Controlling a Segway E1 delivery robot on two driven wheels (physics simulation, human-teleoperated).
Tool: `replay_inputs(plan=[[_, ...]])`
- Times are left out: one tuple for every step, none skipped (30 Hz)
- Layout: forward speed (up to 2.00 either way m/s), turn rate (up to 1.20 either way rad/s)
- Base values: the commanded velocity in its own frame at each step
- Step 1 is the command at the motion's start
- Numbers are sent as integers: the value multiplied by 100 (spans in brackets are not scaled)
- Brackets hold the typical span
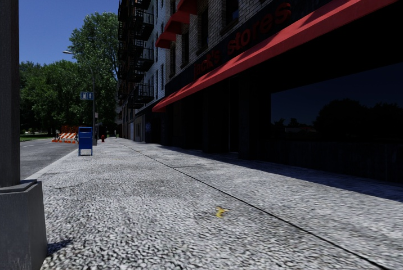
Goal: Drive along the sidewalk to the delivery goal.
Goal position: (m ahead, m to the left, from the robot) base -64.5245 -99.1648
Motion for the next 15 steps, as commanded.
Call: replay_inputs(plan=[[0, 0], [0, 0], [0, 0], [0, 0], [0, 0], [0, 0], [0, 0], [0, 0], [0, 0], [0, 0], [0, 0], [0, 0], [0, 0], [0, 0], [0, 0]])
